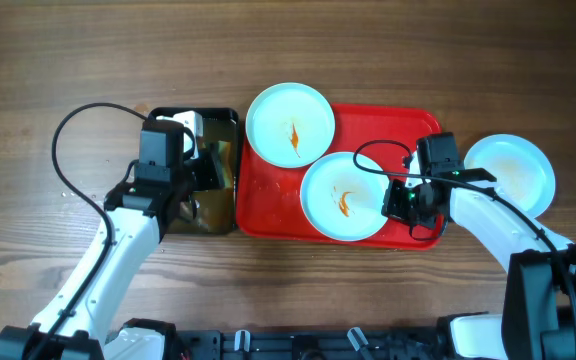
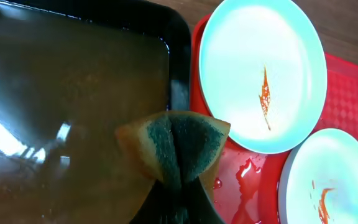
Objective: Clean dirty plates on tray and stack at the side
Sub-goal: 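Scrub the held plate with the sponge, then dip sponge in water, then lift the plate with right gripper and stack it on the first plate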
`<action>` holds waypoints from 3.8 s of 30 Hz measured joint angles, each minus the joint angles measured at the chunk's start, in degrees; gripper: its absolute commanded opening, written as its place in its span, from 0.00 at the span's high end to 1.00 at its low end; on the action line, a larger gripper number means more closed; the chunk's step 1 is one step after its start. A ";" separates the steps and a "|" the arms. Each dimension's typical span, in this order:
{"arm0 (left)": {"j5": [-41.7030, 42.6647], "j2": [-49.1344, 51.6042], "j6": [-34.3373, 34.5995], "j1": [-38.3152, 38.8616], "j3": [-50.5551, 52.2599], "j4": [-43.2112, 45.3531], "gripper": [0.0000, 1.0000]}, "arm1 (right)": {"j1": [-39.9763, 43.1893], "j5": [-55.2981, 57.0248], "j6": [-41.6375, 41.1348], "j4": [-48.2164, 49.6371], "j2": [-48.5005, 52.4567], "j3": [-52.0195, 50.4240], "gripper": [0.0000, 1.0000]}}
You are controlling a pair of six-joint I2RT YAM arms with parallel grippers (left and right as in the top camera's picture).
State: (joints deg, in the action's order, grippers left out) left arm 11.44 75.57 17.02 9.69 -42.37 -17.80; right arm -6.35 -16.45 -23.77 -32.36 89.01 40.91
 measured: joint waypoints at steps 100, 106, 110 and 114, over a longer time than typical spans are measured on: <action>-5.75 7.08 6.67 11.04 -2.67 4.17 0.96 | -0.26 0.00 1.97 0.52 0.00 0.02 0.96; -12.41 8.17 -1.18 4.94 -2.62 -1.11 0.88 | -0.26 0.00 1.97 0.50 0.00 0.02 0.96; -13.62 12.92 -3.48 4.04 -2.45 -1.33 0.52 | -0.26 0.00 1.97 0.48 0.00 0.02 0.95; -13.99 15.17 -4.26 4.04 -2.25 -1.25 0.41 | -0.26 0.00 1.97 0.48 0.00 0.02 0.96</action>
State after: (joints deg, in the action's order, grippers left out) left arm -2.55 90.74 12.75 13.74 -44.62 -19.05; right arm -6.61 -16.45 -21.80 -31.88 89.01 40.93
